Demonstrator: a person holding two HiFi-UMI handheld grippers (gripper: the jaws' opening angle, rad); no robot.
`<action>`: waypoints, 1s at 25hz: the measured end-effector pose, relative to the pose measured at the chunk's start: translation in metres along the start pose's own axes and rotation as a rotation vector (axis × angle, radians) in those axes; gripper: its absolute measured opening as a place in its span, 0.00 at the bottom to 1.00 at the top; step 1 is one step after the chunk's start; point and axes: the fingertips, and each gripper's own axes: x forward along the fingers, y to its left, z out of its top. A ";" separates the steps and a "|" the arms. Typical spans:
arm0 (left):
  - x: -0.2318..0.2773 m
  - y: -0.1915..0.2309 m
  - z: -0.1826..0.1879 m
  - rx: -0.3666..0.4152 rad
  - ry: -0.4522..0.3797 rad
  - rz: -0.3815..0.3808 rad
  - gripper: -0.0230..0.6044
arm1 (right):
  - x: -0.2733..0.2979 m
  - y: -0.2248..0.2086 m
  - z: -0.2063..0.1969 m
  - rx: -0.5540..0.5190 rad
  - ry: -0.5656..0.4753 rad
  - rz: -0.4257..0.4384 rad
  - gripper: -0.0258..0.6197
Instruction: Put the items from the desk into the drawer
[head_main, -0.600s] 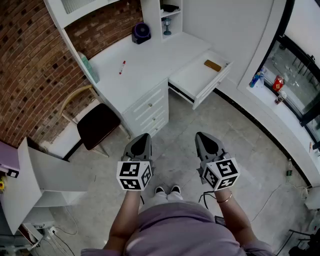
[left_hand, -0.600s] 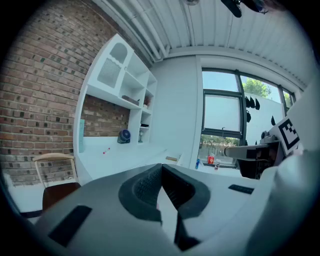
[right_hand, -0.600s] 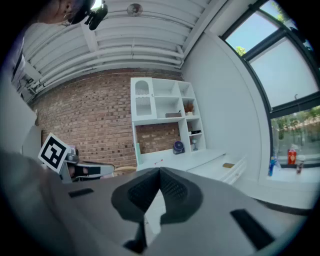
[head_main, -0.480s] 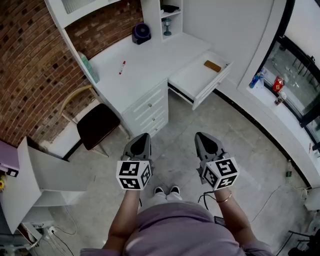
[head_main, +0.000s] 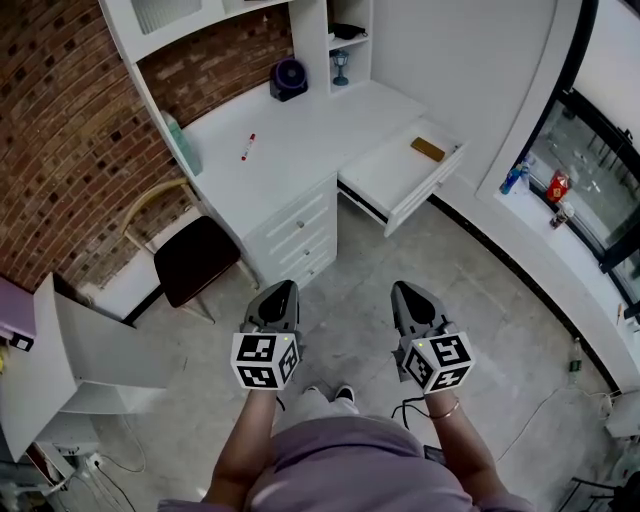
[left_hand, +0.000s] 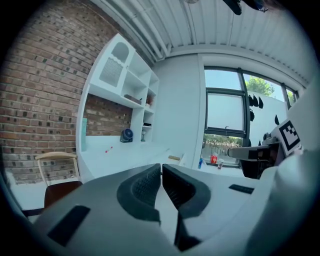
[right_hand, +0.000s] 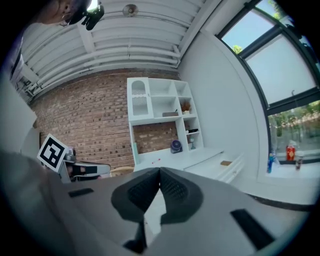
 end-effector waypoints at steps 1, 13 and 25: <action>0.001 0.001 0.000 -0.002 0.002 0.004 0.04 | 0.000 -0.002 0.000 0.002 0.000 -0.005 0.05; 0.014 0.017 0.008 -0.016 -0.004 0.047 0.21 | 0.015 -0.009 0.004 0.003 0.000 0.021 0.05; 0.062 0.086 0.020 -0.042 -0.007 0.099 0.30 | 0.086 -0.011 0.005 0.021 0.018 0.037 0.05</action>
